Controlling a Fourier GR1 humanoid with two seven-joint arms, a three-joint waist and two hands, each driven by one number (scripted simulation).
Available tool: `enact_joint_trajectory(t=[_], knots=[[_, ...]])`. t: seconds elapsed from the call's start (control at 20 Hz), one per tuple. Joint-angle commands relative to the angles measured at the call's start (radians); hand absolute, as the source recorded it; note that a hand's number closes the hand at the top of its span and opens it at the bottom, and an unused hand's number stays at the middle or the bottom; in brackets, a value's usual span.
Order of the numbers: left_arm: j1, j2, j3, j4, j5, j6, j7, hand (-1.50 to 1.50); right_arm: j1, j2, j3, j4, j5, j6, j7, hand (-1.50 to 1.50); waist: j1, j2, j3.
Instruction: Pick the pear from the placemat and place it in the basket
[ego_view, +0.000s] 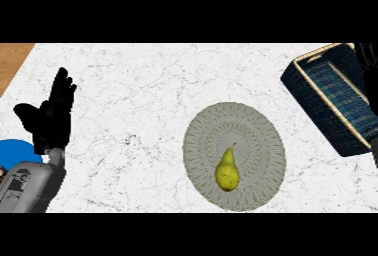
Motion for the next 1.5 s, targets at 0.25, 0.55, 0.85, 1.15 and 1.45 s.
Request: enact_joint_trajectory(t=[0.25, 0.55, 0.85, 1.15, 1.45], knots=[[0.026, 0.069, -0.088, 0.028, -0.037, -0.127, 0.068, 0.00, 0.219, 0.368, 0.030, 0.200, -0.368, 0.241, -0.136, 1.50, 0.000, 0.010, 0.026], [-0.006, 0.035, -0.121, 0.060, -0.040, -0.151, 0.158, 0.00, 0.290, 0.502, 0.303, 0.056, -0.150, 0.049, -0.601, -1.50, -0.020, -0.020, 0.008], [0.044, 0.043, -0.110, 0.050, -0.022, -0.180, 0.131, 0.00, 0.300, 0.281, 0.257, -0.040, 0.105, -0.195, -0.229, -1.50, -0.040, -0.027, 0.001], [0.065, 0.069, -0.091, 0.059, -0.019, -0.203, 0.110, 0.00, 0.343, -0.082, 0.303, -0.116, 0.228, 0.017, 0.002, -1.50, -0.044, -0.026, 0.000], [0.045, 0.049, -0.111, 0.034, -0.042, -0.188, 0.147, 0.00, 0.306, -0.276, 0.317, -0.272, 0.043, 0.368, 0.194, -1.50, -0.033, -0.025, 0.005]])
